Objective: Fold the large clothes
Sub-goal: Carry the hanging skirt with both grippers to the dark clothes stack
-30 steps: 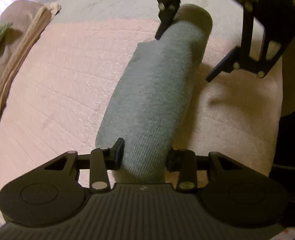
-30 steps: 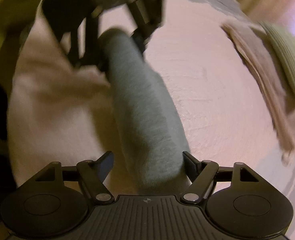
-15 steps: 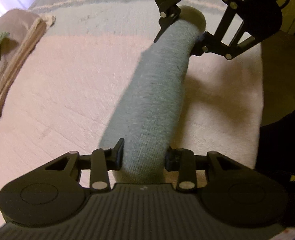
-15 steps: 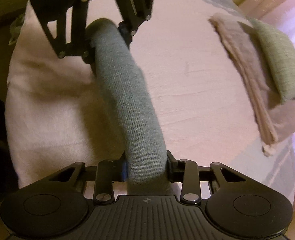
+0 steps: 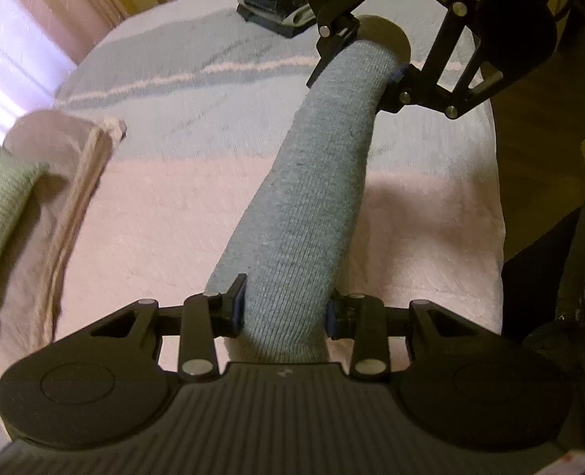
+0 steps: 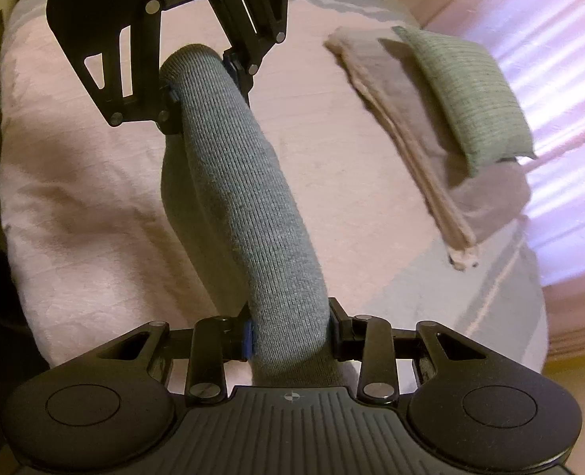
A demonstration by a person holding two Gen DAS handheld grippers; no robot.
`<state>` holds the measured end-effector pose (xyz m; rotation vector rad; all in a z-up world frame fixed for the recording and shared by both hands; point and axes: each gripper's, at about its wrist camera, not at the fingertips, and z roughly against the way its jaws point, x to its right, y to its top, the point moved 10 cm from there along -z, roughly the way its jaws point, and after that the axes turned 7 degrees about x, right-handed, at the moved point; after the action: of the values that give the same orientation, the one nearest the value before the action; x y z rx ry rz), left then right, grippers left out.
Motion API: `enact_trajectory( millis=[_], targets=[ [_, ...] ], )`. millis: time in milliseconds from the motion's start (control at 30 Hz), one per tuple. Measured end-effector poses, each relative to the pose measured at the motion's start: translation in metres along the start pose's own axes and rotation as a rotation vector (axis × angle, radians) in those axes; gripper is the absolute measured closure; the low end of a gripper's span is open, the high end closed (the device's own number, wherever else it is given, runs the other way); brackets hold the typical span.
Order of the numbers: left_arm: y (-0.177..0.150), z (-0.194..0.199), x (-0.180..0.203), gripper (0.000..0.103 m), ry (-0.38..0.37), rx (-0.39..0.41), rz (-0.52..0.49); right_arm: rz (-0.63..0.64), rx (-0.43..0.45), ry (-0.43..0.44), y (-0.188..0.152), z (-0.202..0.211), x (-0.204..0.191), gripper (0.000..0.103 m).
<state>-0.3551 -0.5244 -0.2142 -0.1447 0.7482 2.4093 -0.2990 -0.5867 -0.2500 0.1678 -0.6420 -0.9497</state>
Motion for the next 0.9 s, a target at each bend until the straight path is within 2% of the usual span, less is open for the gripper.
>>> enact_trajectory(
  millis=[300, 433, 533, 700, 900],
  targets=[
    [0.043, -0.001, 0.007, 0.071, -0.047, 0.063, -0.131, -0.098, -0.062, -0.085, -0.027, 0.033, 0.014, 0.071],
    [0.088, -0.01, 0.013, 0.071, -0.091, 0.118, -0.214, -0.176, -0.109, -0.138, -0.061, 0.061, 0.035, 0.071],
    [0.136, -0.018, 0.017, 0.071, -0.112, 0.173, -0.281, -0.209, -0.143, -0.194, -0.093, 0.085, 0.062, 0.071],
    [0.238, -0.036, 0.026, 0.071, -0.11, 0.268, -0.382, -0.25, -0.167, -0.304, -0.16, 0.13, 0.121, 0.071],
    [0.38, -0.092, 0.03, 0.071, -0.112, 0.315, -0.429, -0.249, -0.162, -0.362, -0.274, 0.166, 0.22, 0.071]
  ],
)
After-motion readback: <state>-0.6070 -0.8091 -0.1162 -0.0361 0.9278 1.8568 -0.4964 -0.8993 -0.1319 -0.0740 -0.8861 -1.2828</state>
